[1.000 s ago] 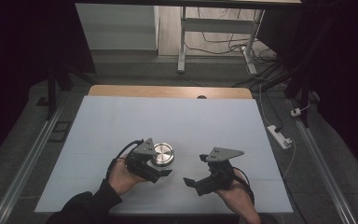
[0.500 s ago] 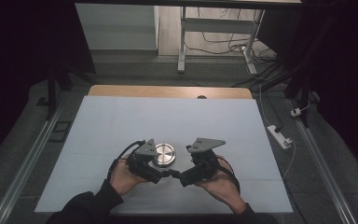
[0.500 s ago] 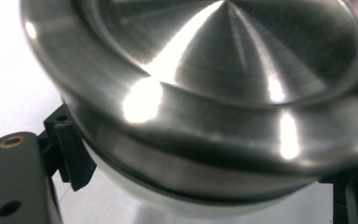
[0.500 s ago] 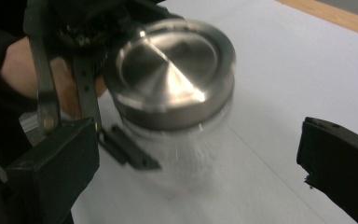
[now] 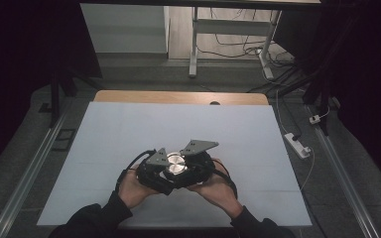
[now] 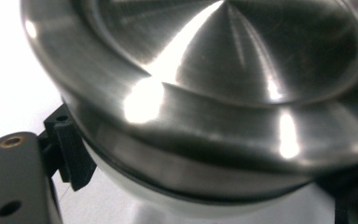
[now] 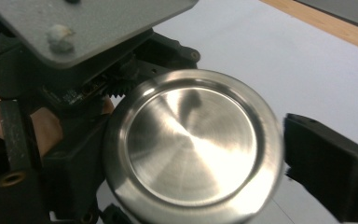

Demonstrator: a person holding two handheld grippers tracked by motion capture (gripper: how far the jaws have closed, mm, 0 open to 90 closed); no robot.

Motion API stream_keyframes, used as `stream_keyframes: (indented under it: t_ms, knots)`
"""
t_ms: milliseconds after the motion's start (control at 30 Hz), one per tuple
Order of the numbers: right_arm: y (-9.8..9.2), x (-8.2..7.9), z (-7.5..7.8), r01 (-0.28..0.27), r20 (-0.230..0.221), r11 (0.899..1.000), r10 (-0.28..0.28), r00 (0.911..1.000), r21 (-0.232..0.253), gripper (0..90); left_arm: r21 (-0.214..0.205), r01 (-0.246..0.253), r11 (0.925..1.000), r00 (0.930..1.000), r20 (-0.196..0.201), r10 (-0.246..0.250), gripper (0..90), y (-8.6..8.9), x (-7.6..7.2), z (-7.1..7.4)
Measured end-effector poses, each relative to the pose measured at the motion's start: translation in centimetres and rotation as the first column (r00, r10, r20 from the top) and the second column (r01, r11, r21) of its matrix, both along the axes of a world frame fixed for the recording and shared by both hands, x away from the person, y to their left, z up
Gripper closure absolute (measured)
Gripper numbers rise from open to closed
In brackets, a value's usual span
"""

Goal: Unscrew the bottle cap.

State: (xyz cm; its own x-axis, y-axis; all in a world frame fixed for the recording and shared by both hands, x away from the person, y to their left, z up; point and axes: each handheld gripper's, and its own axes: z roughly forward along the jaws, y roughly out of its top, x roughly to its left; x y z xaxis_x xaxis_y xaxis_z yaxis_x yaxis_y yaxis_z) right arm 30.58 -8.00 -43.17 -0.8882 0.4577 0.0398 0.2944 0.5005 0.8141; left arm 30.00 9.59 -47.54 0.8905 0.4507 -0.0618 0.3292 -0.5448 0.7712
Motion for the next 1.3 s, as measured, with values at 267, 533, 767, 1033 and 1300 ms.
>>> stream_keyframes:
  t_ms: [267, 533, 767, 1033, 1300]
  knots:
    - [-0.2, -0.1, 0.5, -0.079, 0.015, 0.997, 0.079, 0.9968, 0.001, 18.5, -0.011, 0.089, 0.9960, 0.9960, -0.003, -0.089, 15.4, 0.4, 0.0, 0.5]
    - [-1.2, 0.4, 0.9, -0.278, -0.009, 0.960, 0.278, 0.9605, 0.030, 18.5, -0.030, 0.246, 0.9688, 0.9692, -0.005, -0.246, 15.4, 0.7, 0.0, 0.8]
    - [-1.8, 0.9, 0.8, -0.444, -0.018, 0.894, 0.446, 0.8949, 0.059, 18.4, -0.054, 0.356, 0.9331, 0.9342, -0.009, -0.357, 15.4, 0.7, -0.1, 0.6]
    - [-2.4, 1.2, 1.6, -0.253, -0.037, 0.966, 0.256, 0.9661, 0.060, 3.0, -0.032, 0.148, 0.9885, 0.9890, 0.000, -0.148, 15.4, 1.3, 0.5, 0.5]
    - [-0.8, 0.3, 0.8, -0.075, -0.009, 0.997, 0.075, 0.9971, 0.029, 8.3, 0.010, 0.050, 0.9987, 0.9986, 0.015, -0.050, 15.4, 0.5, 0.1, 0.6]
